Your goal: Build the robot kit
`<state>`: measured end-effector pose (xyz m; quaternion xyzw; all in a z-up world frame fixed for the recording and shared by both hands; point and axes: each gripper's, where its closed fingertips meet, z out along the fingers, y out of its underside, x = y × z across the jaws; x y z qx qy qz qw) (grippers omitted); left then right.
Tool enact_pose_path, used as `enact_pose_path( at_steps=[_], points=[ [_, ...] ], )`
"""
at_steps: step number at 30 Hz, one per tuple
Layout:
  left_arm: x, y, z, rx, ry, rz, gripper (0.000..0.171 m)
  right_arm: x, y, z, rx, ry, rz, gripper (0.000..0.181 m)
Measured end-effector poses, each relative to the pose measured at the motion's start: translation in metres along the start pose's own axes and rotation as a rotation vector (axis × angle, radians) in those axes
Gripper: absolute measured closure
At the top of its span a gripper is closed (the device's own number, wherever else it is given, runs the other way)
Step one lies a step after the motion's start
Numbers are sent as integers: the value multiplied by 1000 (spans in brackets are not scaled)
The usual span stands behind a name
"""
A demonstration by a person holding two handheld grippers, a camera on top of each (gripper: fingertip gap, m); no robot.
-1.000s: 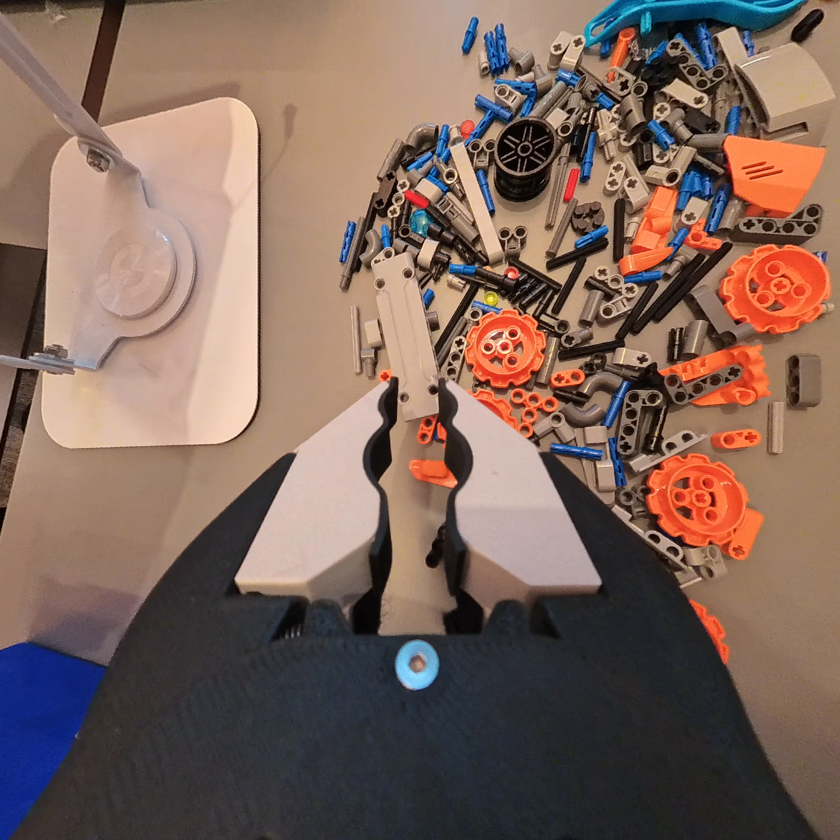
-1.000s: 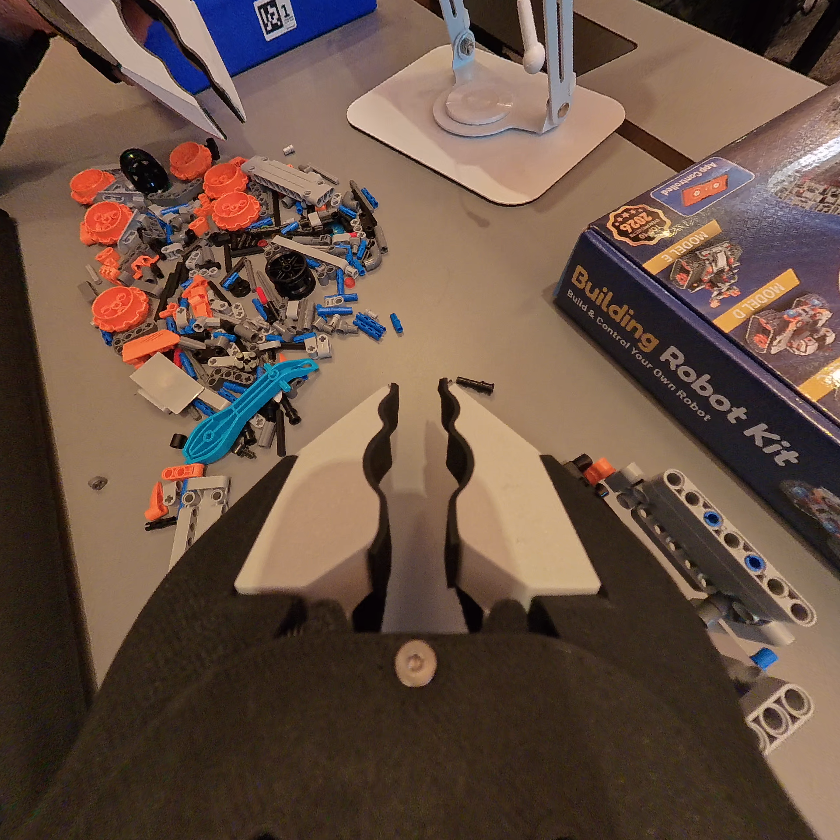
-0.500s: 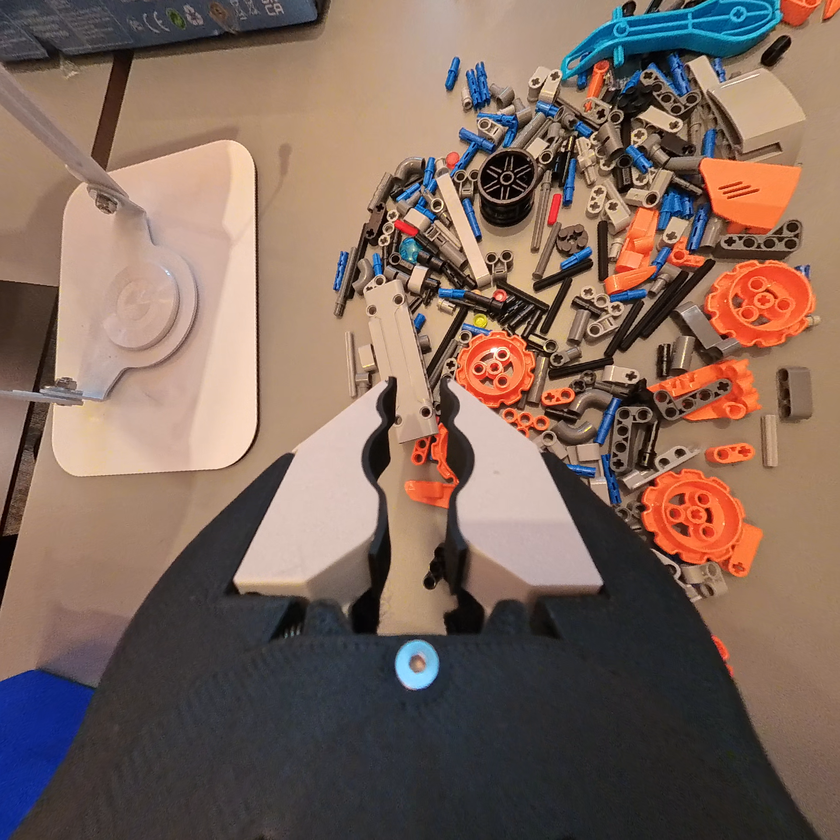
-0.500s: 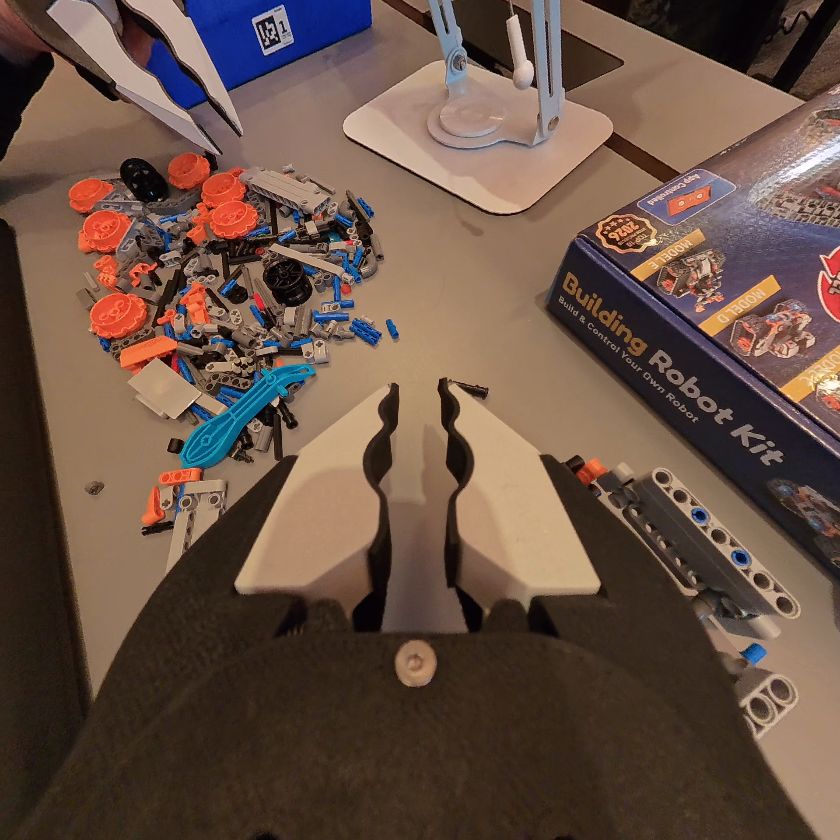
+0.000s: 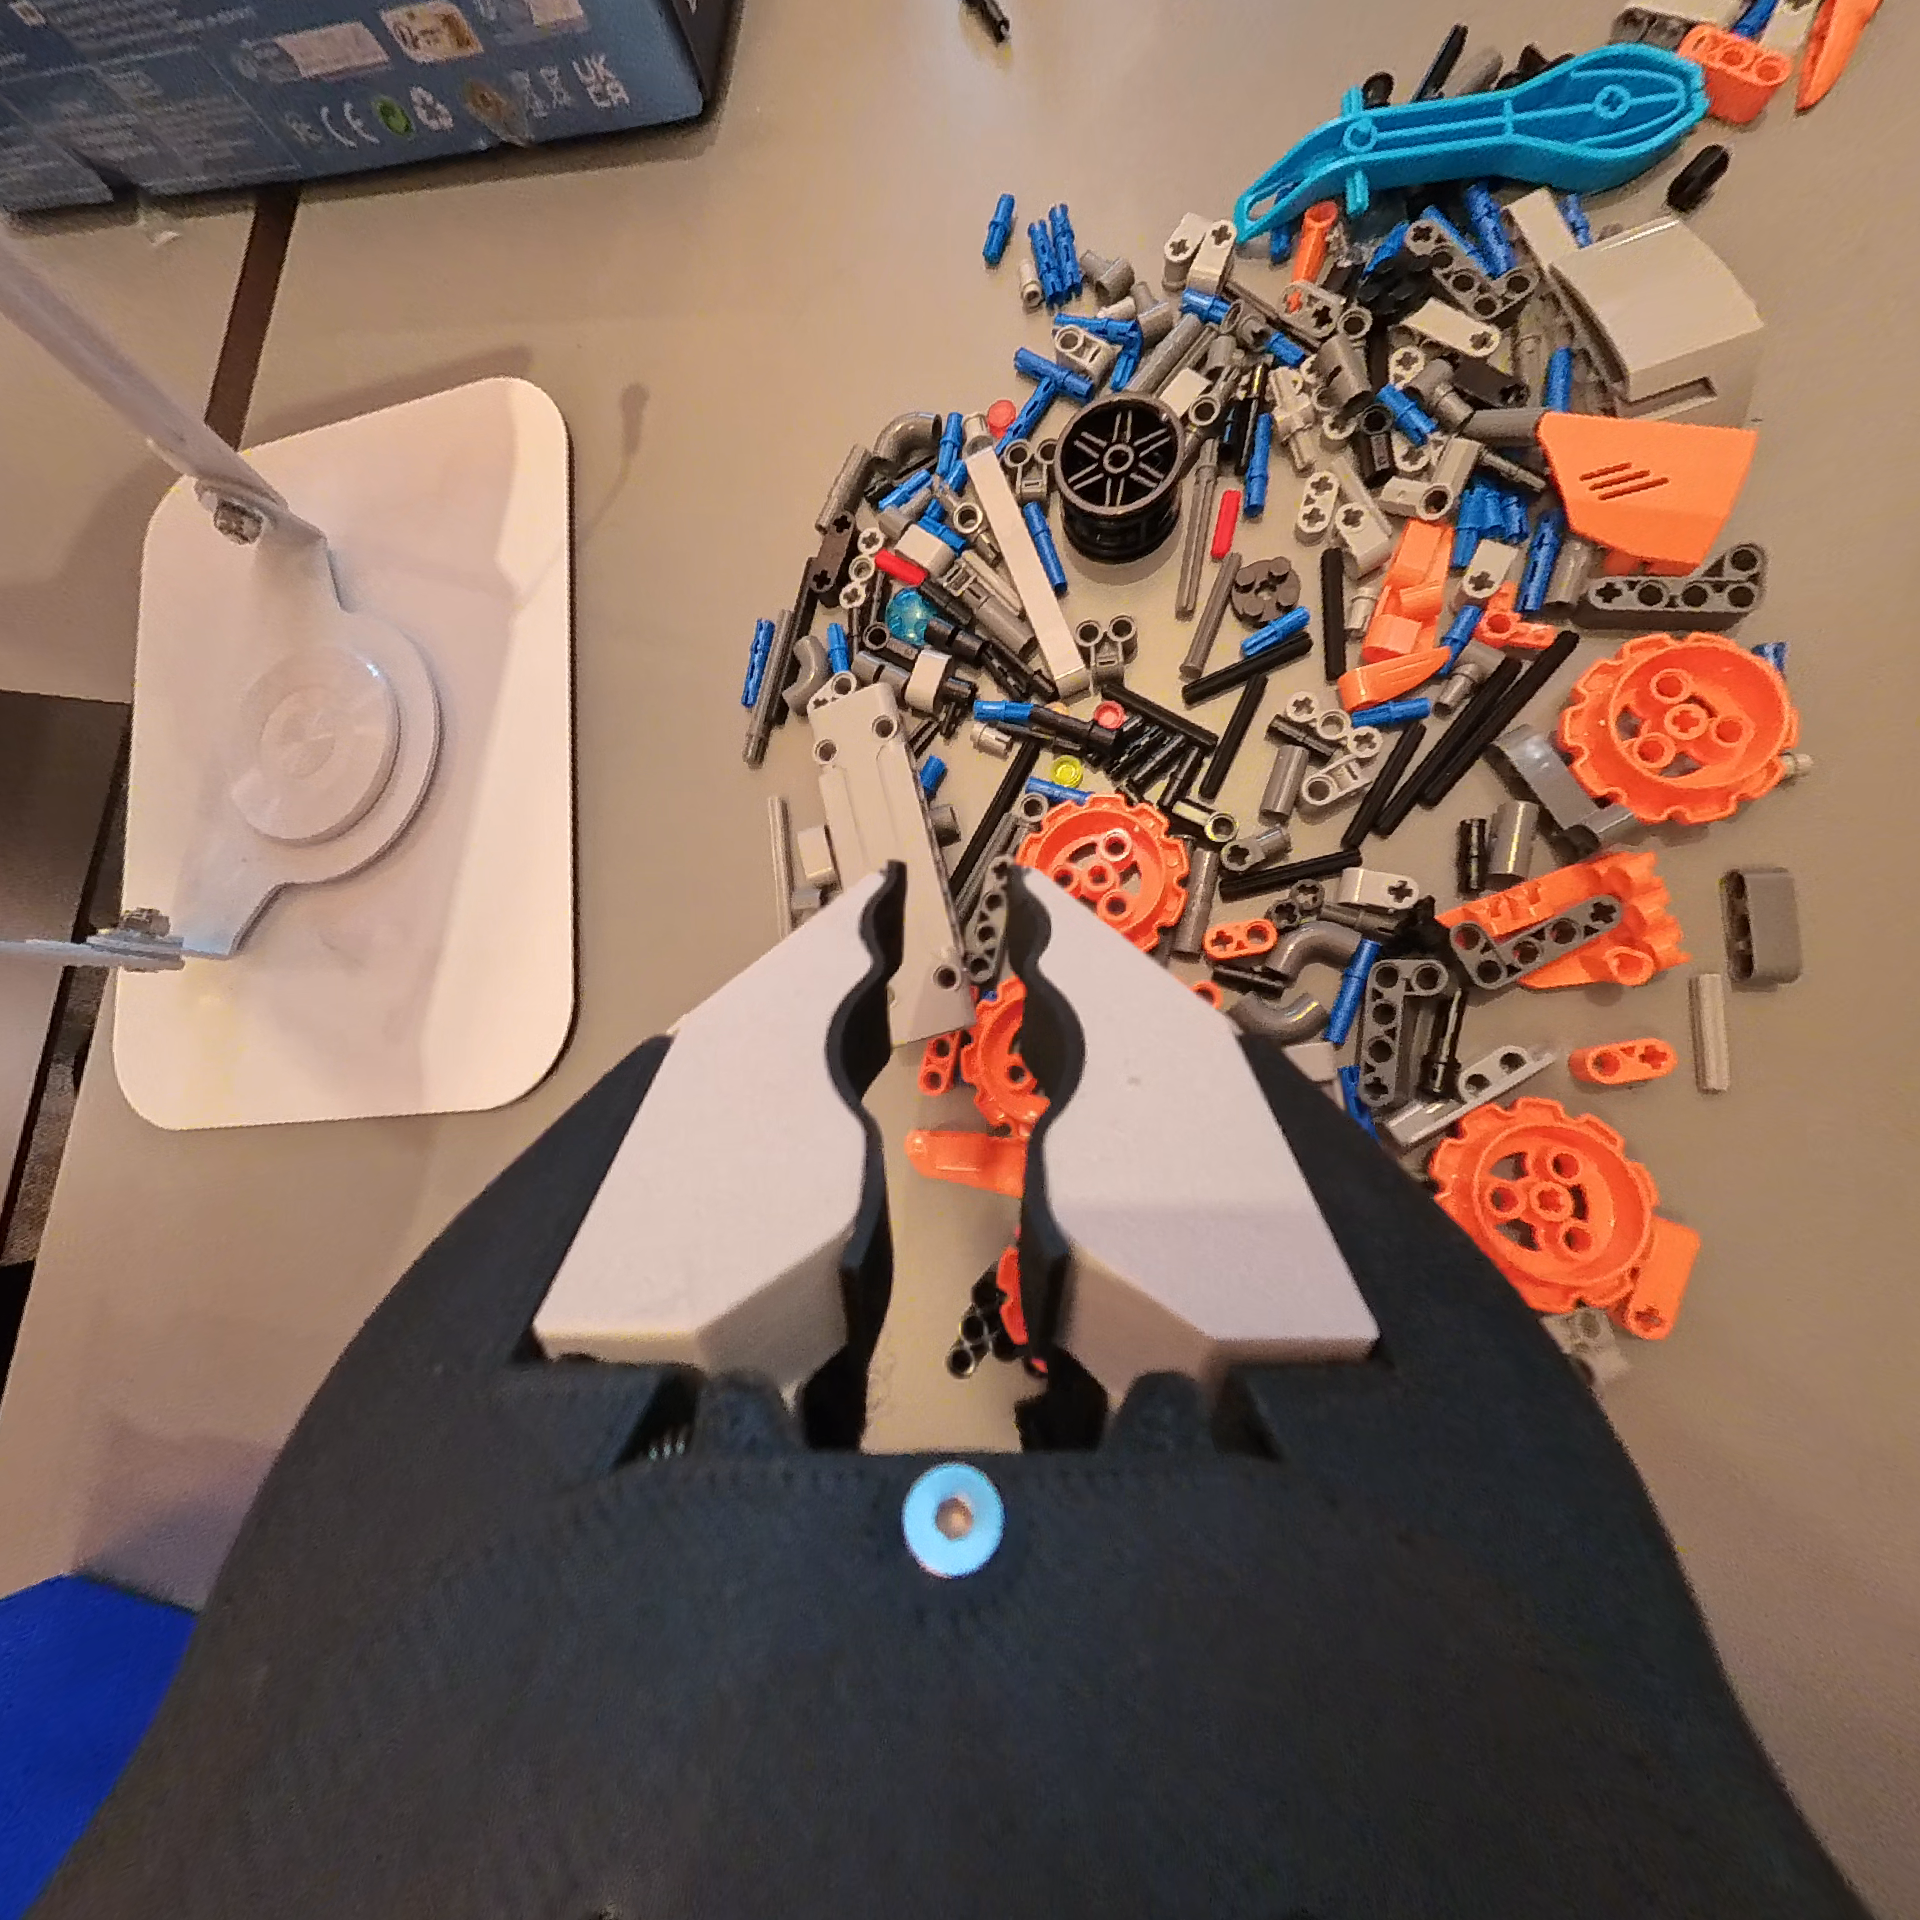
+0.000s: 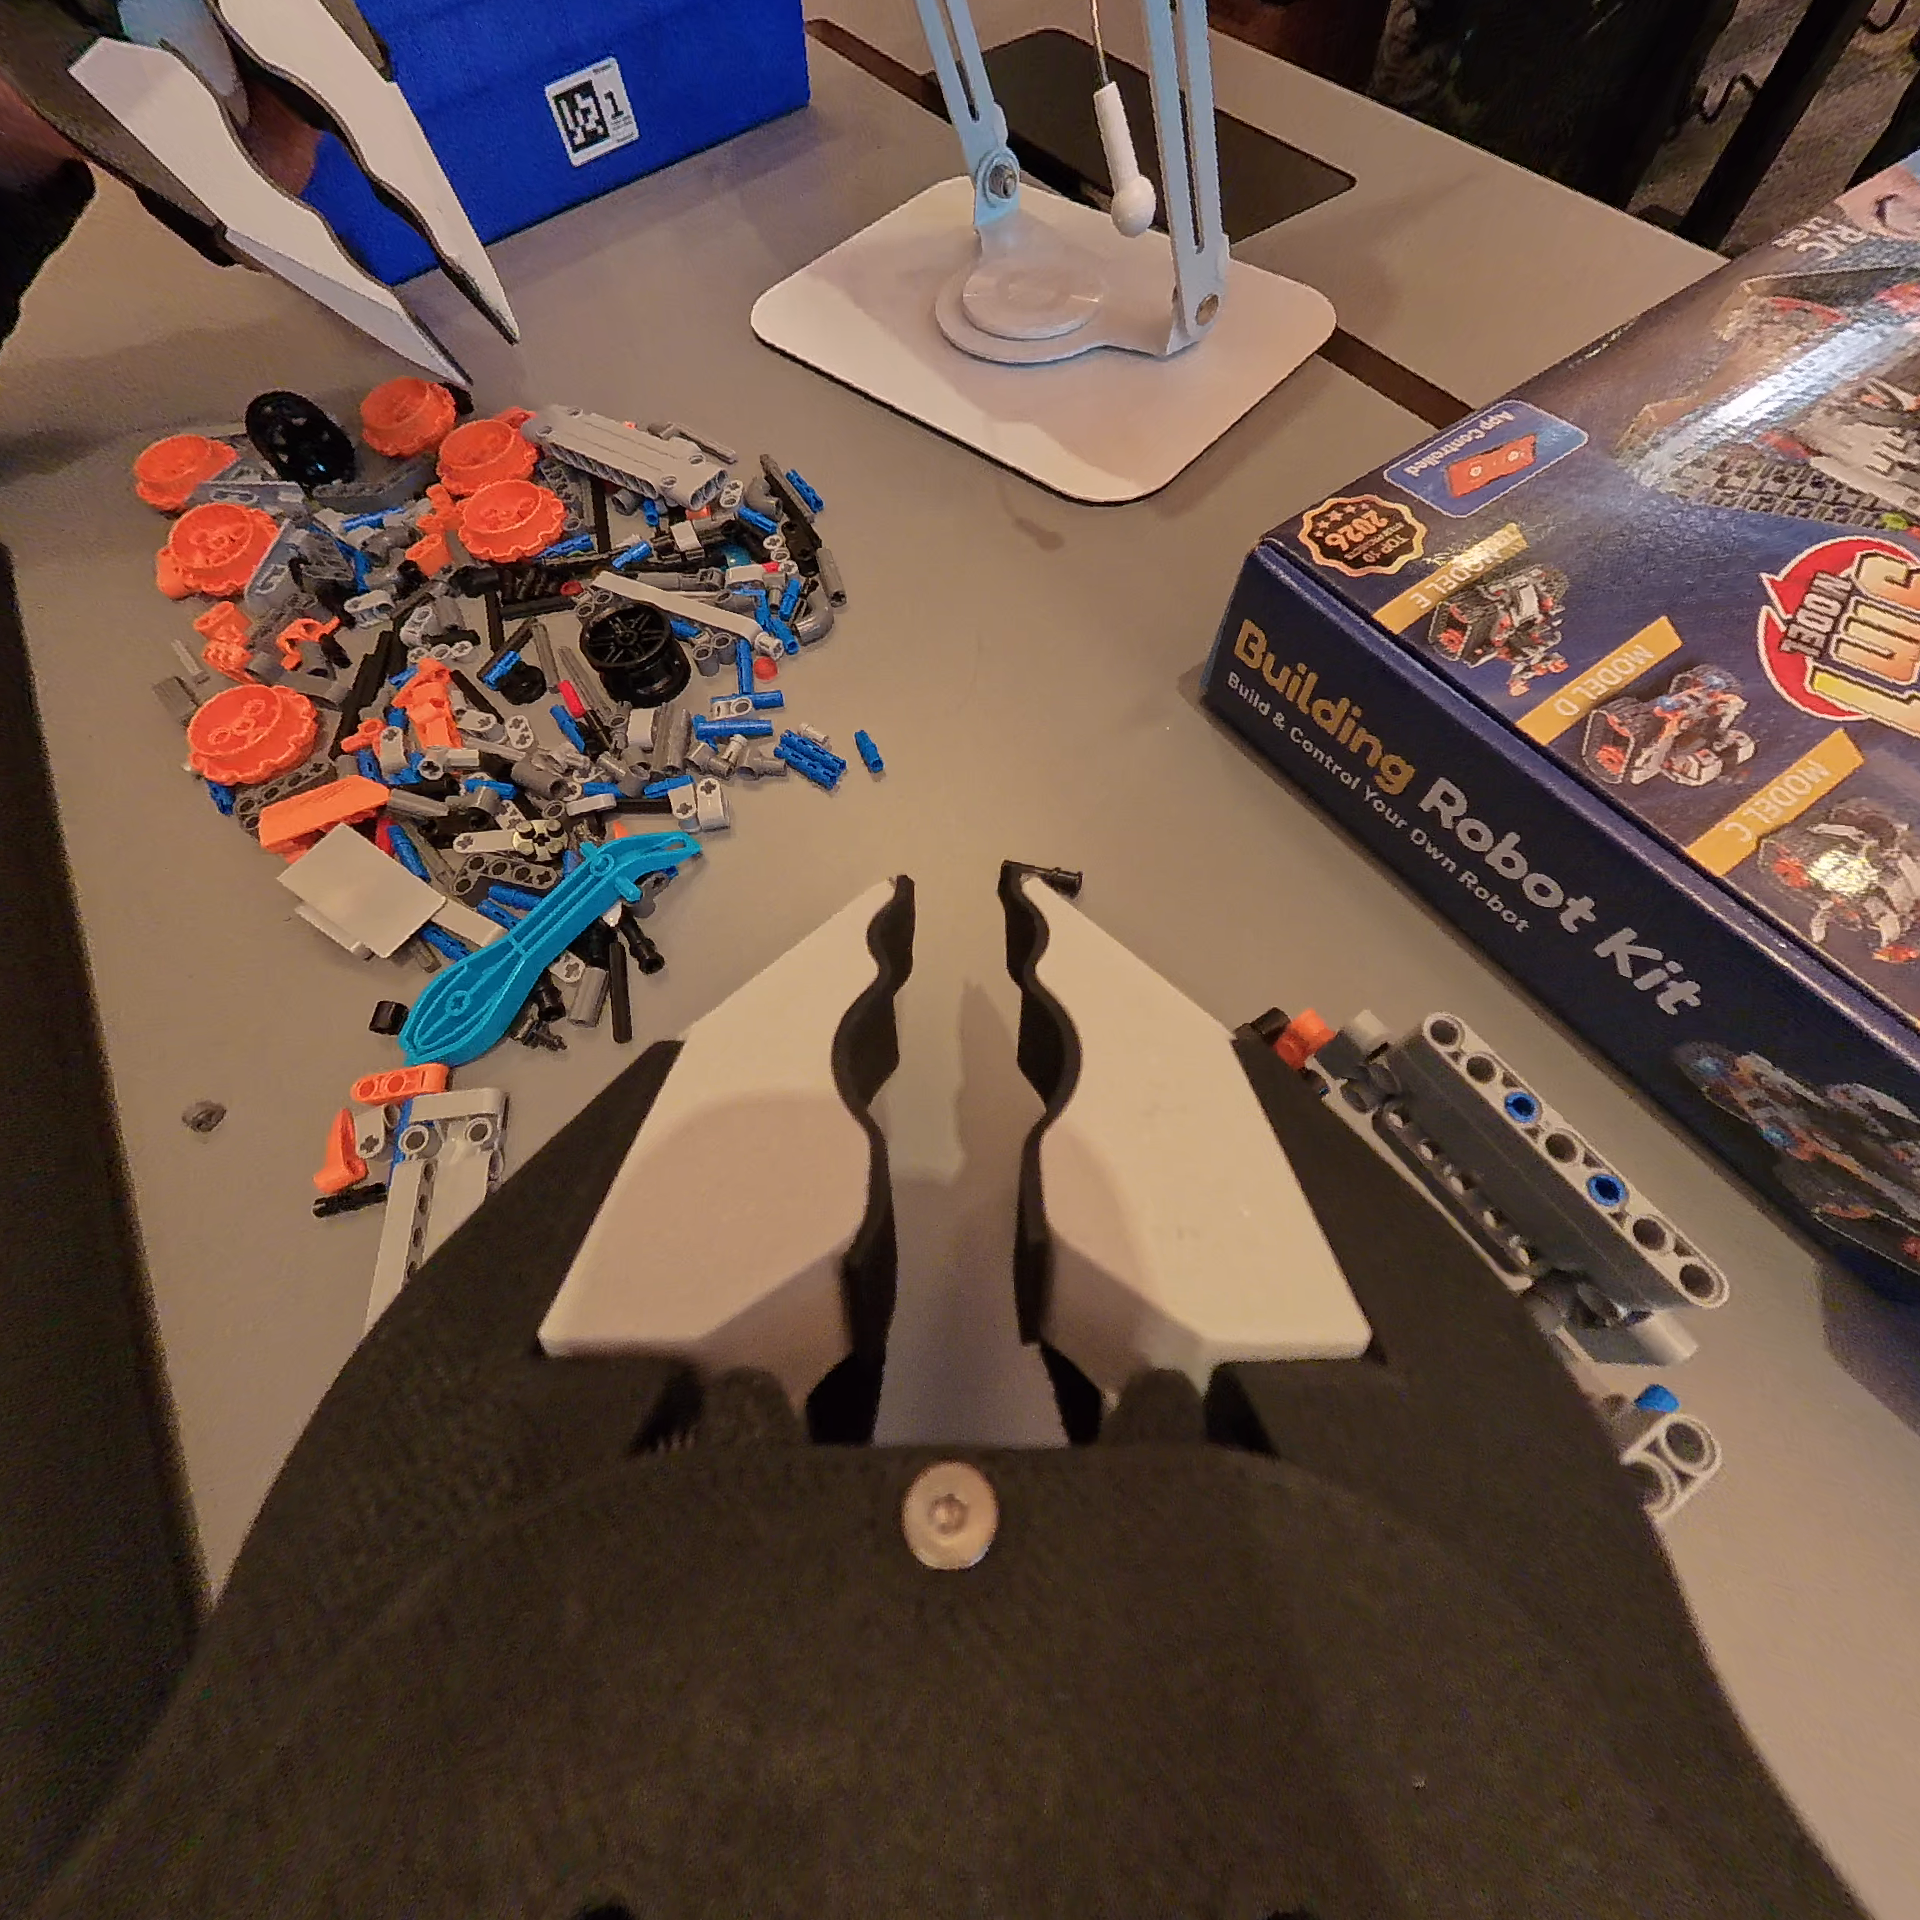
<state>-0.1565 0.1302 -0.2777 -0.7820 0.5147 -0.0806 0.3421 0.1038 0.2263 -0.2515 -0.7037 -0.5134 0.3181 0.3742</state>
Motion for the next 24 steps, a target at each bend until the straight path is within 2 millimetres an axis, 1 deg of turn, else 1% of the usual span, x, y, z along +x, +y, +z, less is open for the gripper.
enact_pose_path(
  at_steps=[2, 4, 7, 9, 11, 13, 15, 18, 22, 24],
  points=[
    [2, -5, -1, 15, 1, 2, 155, -2, 1, -2, -3, 2, -13, 169],
    [5, -10, -1, 29, 2, 7, 155, 1, 3, -8, -6, 27, -25, 171],
    [10, -15, 0, 37, 9, 18, 153, 11, 2, -24, 38, 79, 7, 174],
    [13, -19, 1, 39, 14, 24, 153, 16, 6, -34, 50, 100, 28, 174],
    [16, -22, 1, 43, 18, 30, 153, 14, 11, -40, 58, 95, 39, 173],
    [20, -26, 1, 50, 24, 33, 153, 8, 17, -41, 43, 85, 42, 171],
    [21, -25, 1, 39, 17, 36, 153, -5, 24, -35, 0, 52, 15, 168],
    [24, -24, -2, 45, 25, 14, 153, -31, 28, -12, -65, -24, -10, 165],
    [30, -19, -4, 39, 27, 0, 153, -83, 17, 28, -144, -154, -125, 167],
    [32, -16, -4, 34, 25, -5, 153, -104, 10, 47, -179, -189, -176, 169]
  ],
)
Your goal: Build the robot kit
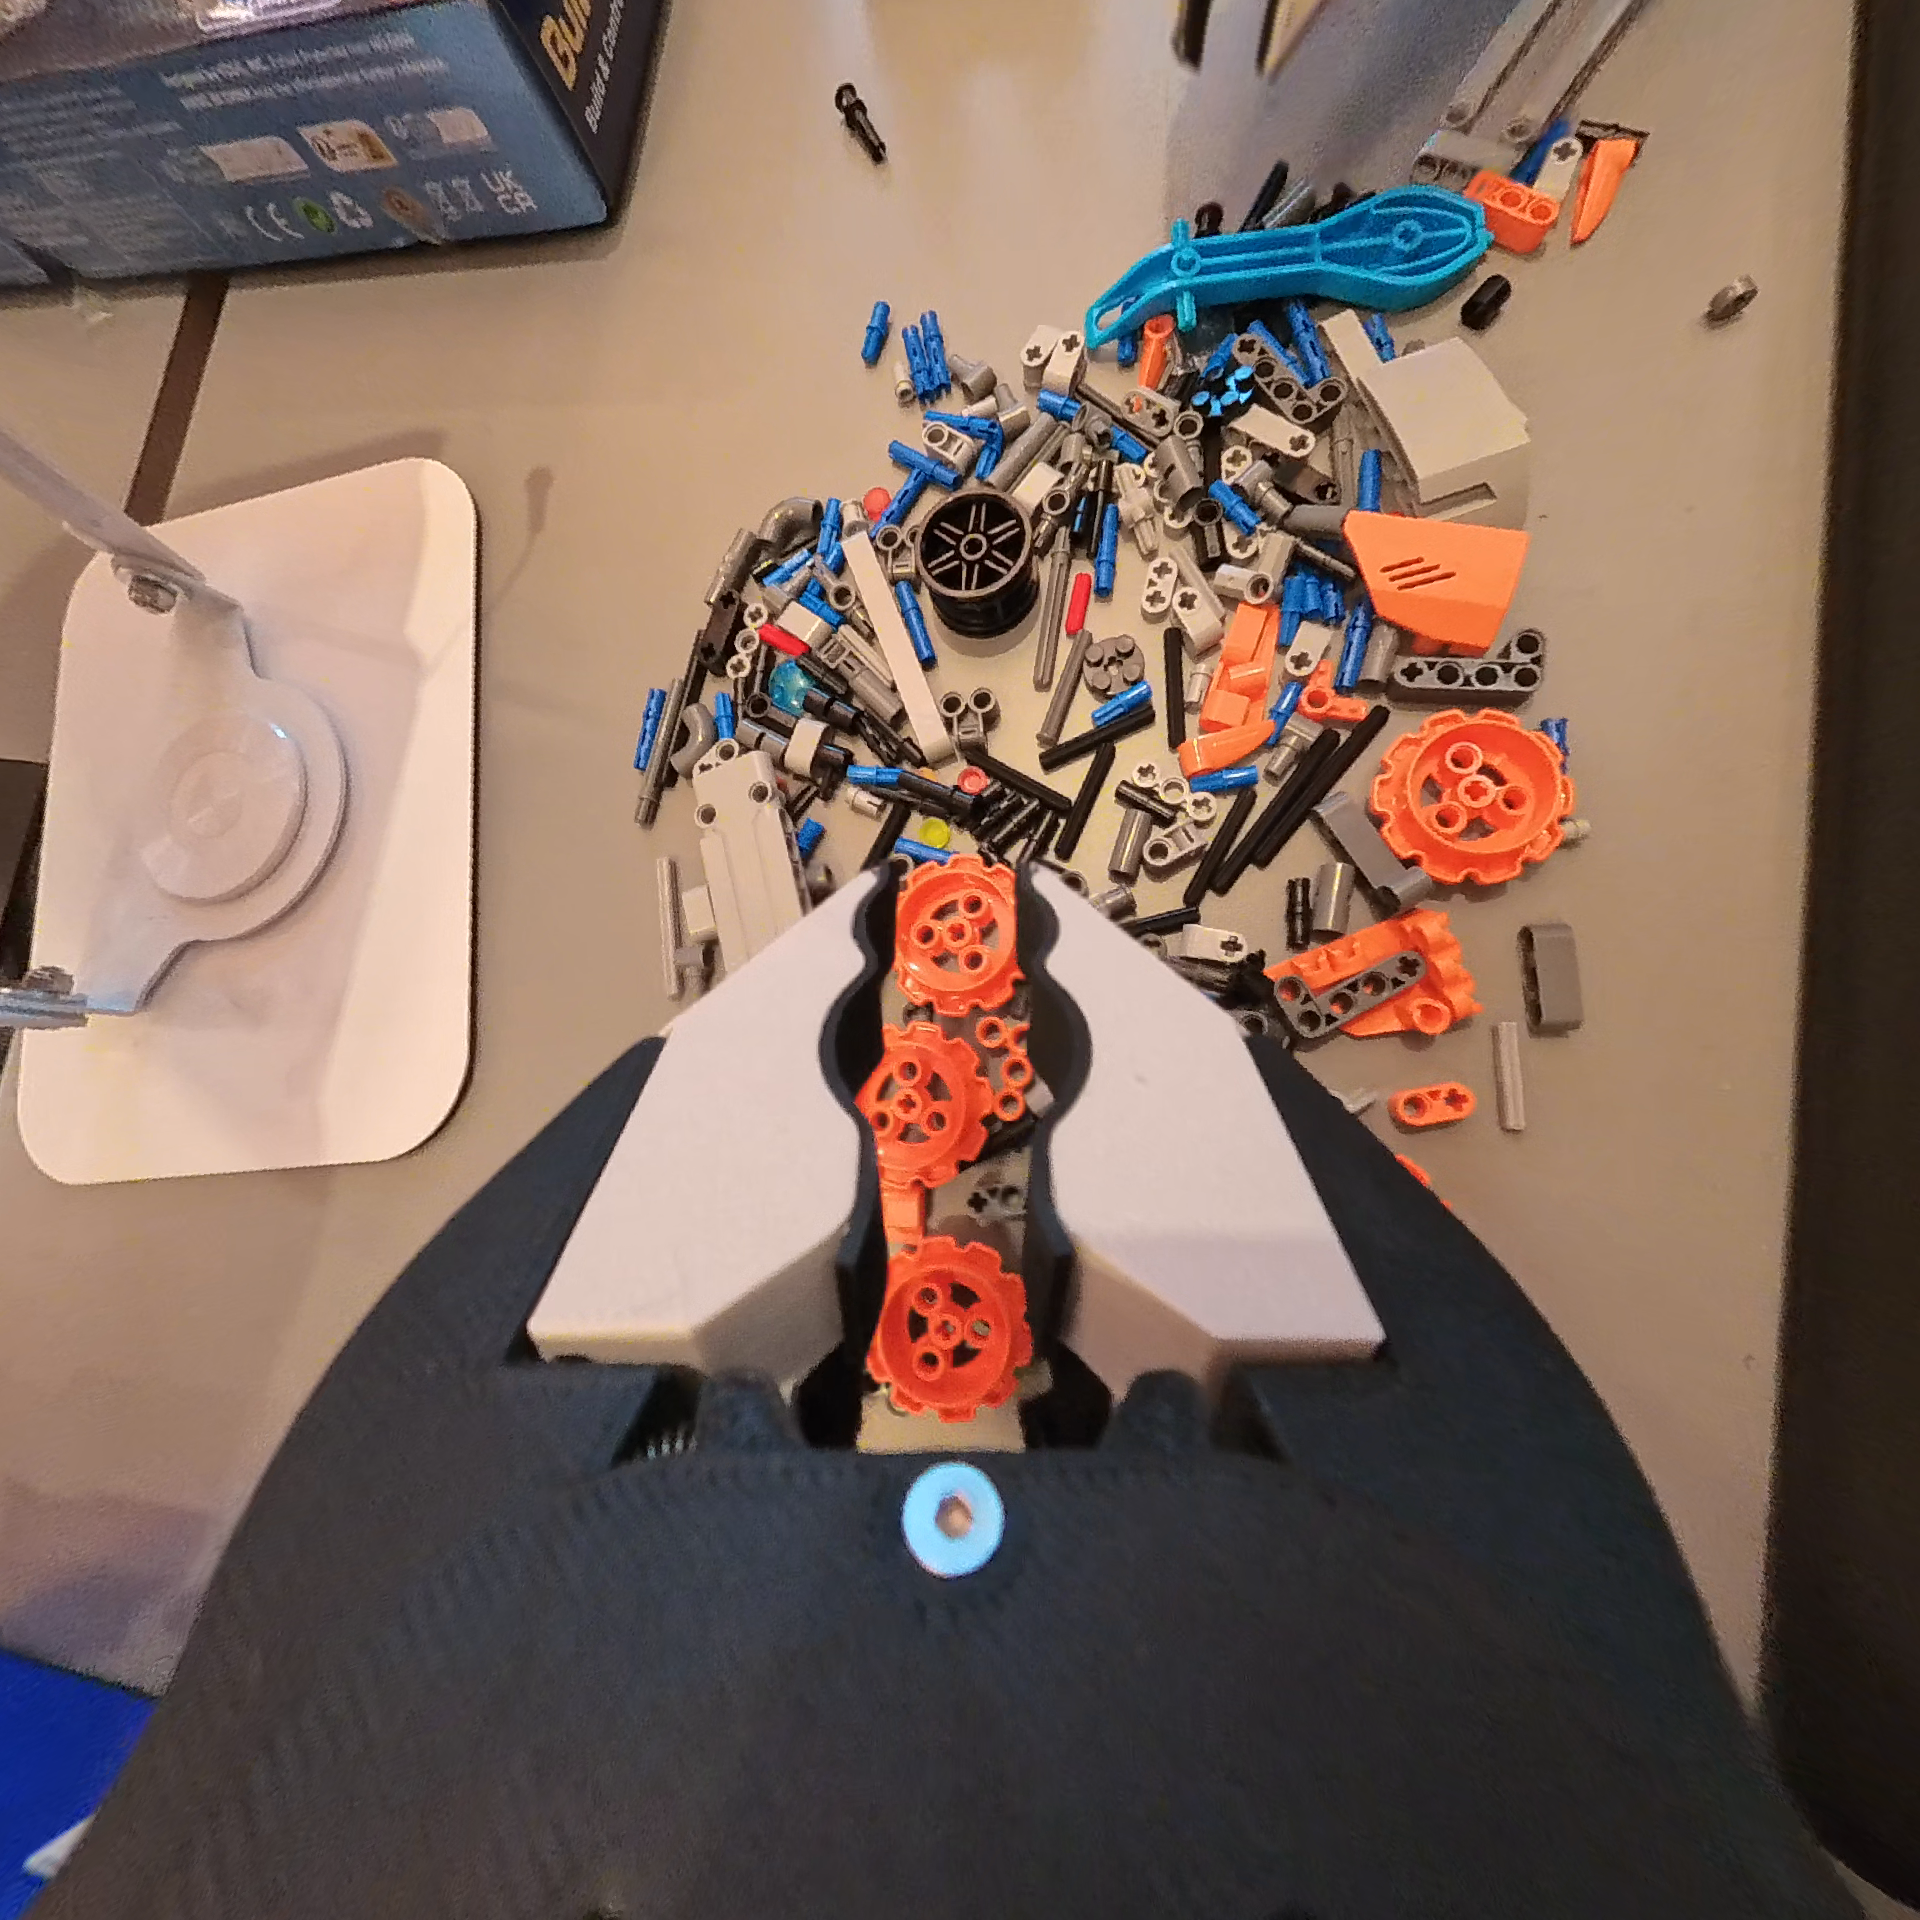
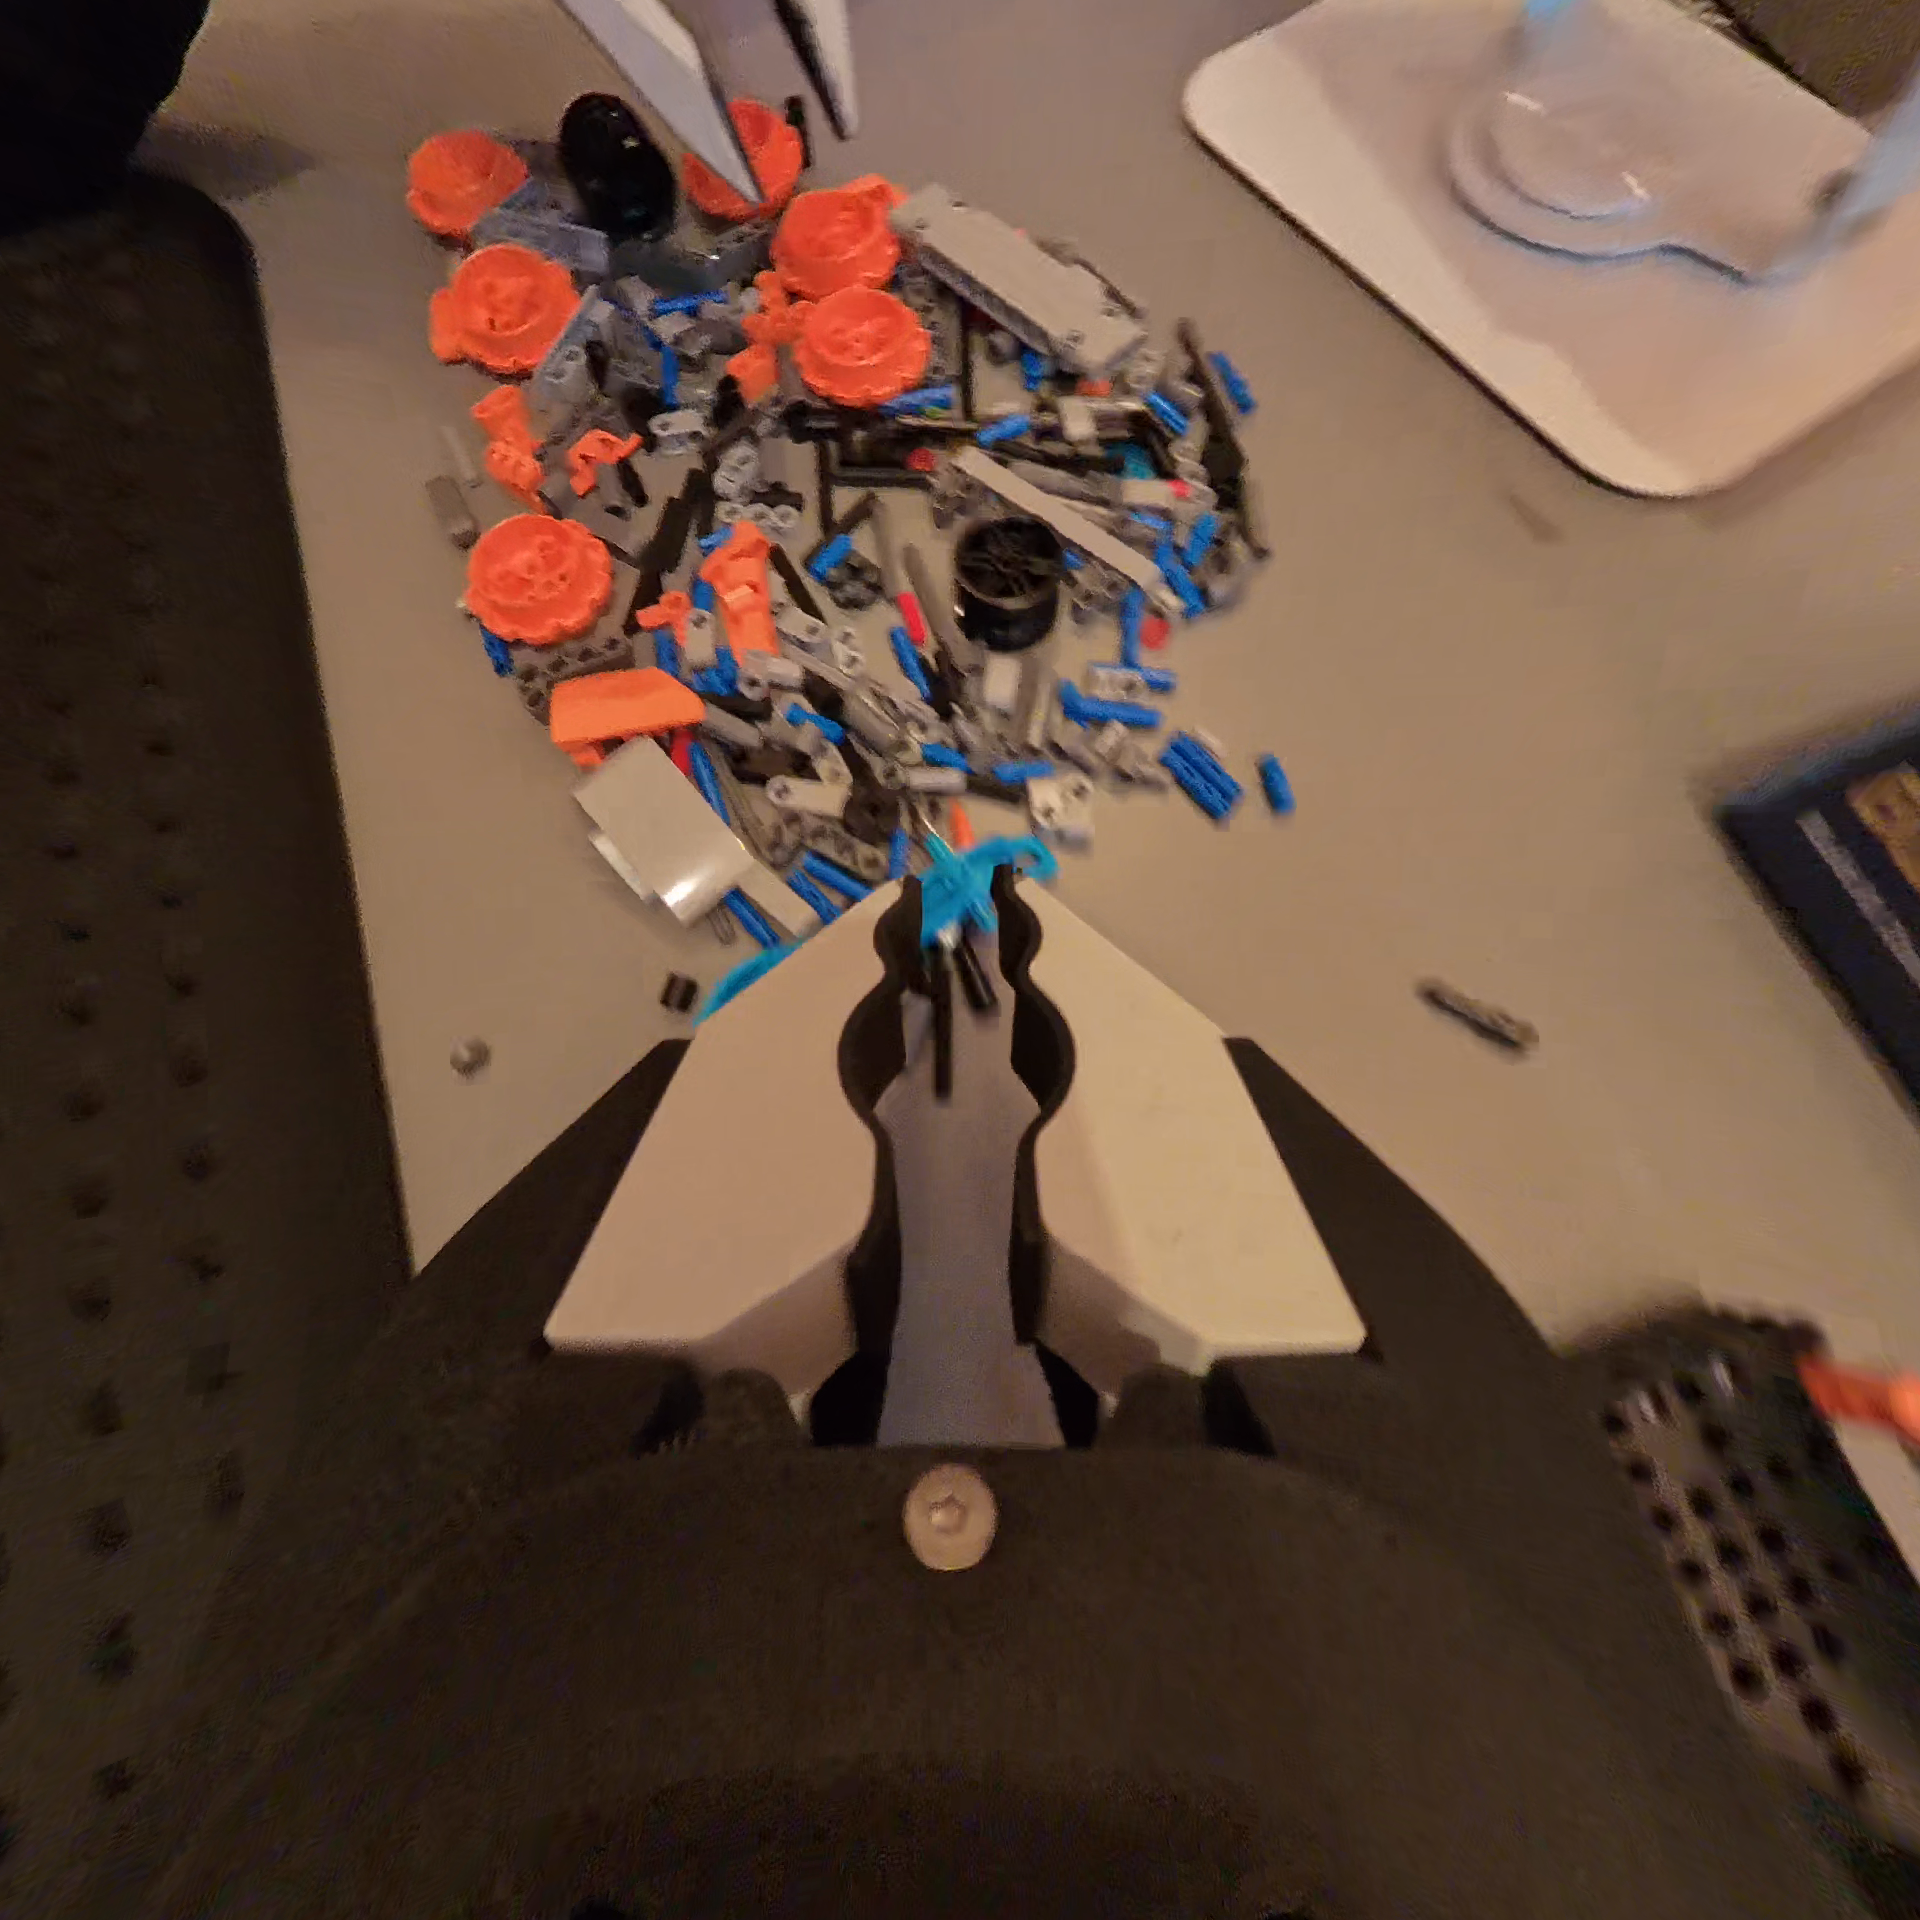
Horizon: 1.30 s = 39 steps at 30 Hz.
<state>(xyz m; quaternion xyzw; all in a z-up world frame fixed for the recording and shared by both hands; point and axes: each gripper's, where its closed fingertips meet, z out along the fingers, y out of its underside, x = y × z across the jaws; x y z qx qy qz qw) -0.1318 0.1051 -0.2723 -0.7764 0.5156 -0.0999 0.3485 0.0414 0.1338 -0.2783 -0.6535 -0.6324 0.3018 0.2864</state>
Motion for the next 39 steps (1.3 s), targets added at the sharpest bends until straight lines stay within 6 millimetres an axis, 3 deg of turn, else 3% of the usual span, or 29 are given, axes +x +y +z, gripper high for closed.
enact_pose_path(
  at_steps=[3, 8, 11, 15, 20, 30, 39],
  points=[
    [5, 1, 2, 7, 14, -5, 153, -20, -17, 26, -29, -77, -56, 173],
    [12, 2, 9, 0, 42, 12, 154, -27, -11, 49, -134, -119, -115, 173],
    [17, -1, 12, -3, 51, 31, 153, -29, -8, 50, -150, -126, -125, 169],
    [21, -3, 15, -6, 58, 39, 153, -12, 4, 47, -211, -84, -108, 168],
    [23, -4, 17, -7, 63, 46, 153, -5, 13, 43, -236, -94, -106, 168],
    [19, 1, 19, -22, 50, 36, 154, -5, 0, 46, -198, -103, -111, 172],
    [17, 2, 19, -22, 44, 27, 154, -4, -19, 74, -208, -98, -152, 170]
  ],
)
